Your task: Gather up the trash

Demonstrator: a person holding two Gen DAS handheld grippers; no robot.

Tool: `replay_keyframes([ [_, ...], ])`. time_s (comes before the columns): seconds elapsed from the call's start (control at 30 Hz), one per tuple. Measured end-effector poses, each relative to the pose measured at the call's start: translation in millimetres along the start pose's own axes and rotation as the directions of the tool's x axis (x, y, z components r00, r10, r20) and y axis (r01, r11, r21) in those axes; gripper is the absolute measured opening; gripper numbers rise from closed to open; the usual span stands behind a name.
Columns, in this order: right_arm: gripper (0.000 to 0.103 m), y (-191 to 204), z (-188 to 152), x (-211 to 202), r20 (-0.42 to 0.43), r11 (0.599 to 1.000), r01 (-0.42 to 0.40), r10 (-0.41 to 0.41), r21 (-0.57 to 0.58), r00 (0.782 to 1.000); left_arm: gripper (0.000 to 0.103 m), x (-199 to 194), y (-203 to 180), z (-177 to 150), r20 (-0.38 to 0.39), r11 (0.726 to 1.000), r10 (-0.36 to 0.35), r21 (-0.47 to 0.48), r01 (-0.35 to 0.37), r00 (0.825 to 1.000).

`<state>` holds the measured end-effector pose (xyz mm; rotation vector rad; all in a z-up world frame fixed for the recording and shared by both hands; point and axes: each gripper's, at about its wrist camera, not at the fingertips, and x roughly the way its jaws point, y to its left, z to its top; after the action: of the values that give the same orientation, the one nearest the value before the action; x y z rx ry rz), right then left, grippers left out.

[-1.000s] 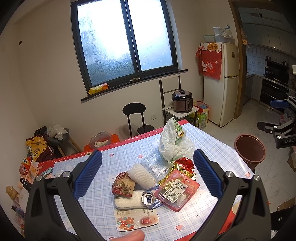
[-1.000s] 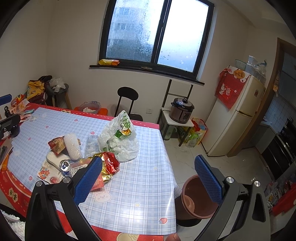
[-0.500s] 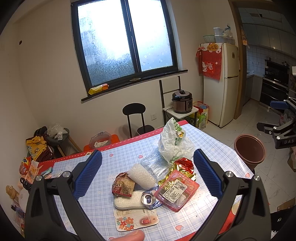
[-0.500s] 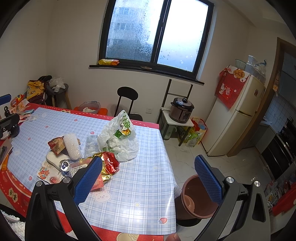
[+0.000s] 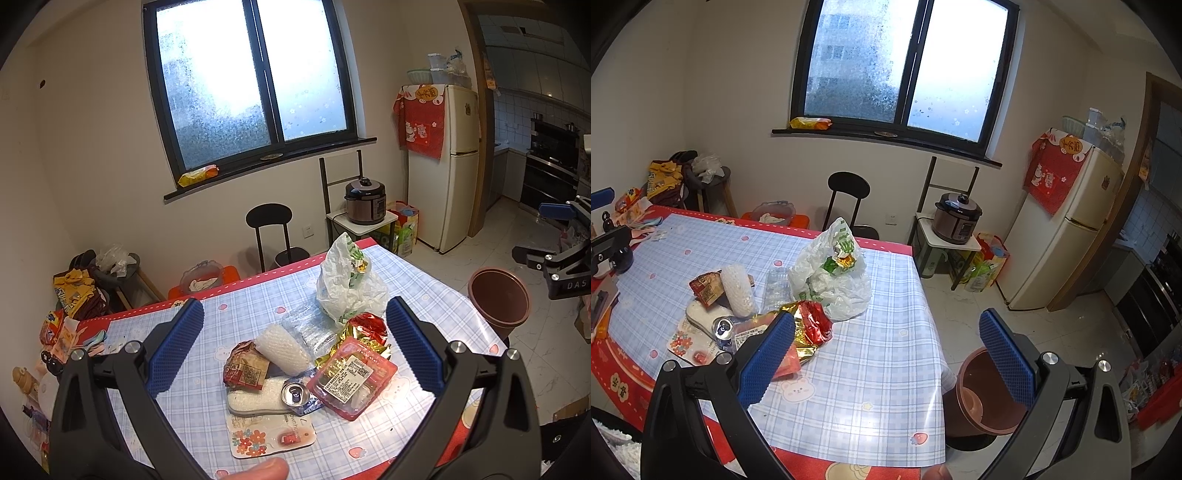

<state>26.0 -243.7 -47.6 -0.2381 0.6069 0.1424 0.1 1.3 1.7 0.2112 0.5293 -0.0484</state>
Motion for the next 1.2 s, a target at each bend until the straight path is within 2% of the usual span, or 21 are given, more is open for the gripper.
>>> replay_keyframes([
  [0.17,0.098,-2.6,-2.4,4.2,-0.009,1.0,-0.024,0.024,-0.007,1.0,0.098,1.1,-12.2,-9.7,-0.015,0.999,0.023,-0.026,-0.023,1.0],
  [0.33,0.098,-8.2,-2.2,12.7,-0.014,0.998,-0.06,0.059,-0.013,0.998,0.098,6.5,-10.3,-18.1,-0.073,0.994,0.054,-0.094,-0.061,0.996],
  [0.47,0.098,-13.6,-9.3,25.2,-0.012,0.992,-0.126,0.126,0.004,0.992,0.098,8.0,-9.7,-33.3,-0.103,0.985,0.078,-0.148,-0.093,0.992],
  [0.6,0.098,-10.4,-22.4,48.7,-0.039,0.976,-0.22,0.22,0.005,0.975,0.098,8.9,-0.6,-57.8,-0.149,0.959,0.118,-0.241,-0.151,0.982],
  [0.7,0.098,-3.4,-36.2,64.0,-0.049,0.956,-0.294,0.292,-0.018,0.955,0.097,13.1,15.6,-92.8,-0.229,0.907,0.169,-0.345,-0.242,0.959],
  [0.77,0.098,3.9,-46.6,80.1,-0.086,0.951,-0.309,0.306,-0.013,0.948,0.097,16.0,26.4,-114.1,-0.278,0.876,0.172,-0.396,-0.276,0.945],
  [0.8,0.098,7.5,-51.8,89.1,-0.114,0.949,-0.316,0.315,0.005,0.942,0.097,18.9,33.4,-127.7,-0.323,0.854,0.168,-0.424,-0.301,0.931],
  [0.87,0.098,12.7,-60.3,100.1,-0.152,0.928,-0.37,0.373,0.045,0.915,0.097,20.1,42.6,-142.8,-0.359,0.832,0.163,-0.451,-0.324,0.919],
  [0.93,0.098,22.5,-70.3,111.4,-0.196,0.899,-0.435,0.436,0.05,0.878,0.097,18.1,53.1,-157.5,-0.368,0.805,0.187,-0.474,-0.356,0.911],
  [1.03,0.098,35.6,-81.9,125.8,-0.227,0.882,-0.469,0.465,0.035,0.856,0.097,23.7,59.9,-169.8,-0.375,0.772,0.171,-0.523,-0.36,0.911],
  [1.1,0.098,41.6,-89.7,142.8,-0.247,0.864,-0.496,0.501,0.087,0.83,0.097,25.0,56.8,-173.0,-0.371,0.769,0.16,-0.534,-0.351,0.915],
  [1.2,0.098,59.6,-104.0,173.9,-0.26,0.835,-0.52,0.55,0.179,0.794,0.097,21.7,52.8,-174.1,-0.358,0.791,0.178,-0.502,-0.349,0.917],
])
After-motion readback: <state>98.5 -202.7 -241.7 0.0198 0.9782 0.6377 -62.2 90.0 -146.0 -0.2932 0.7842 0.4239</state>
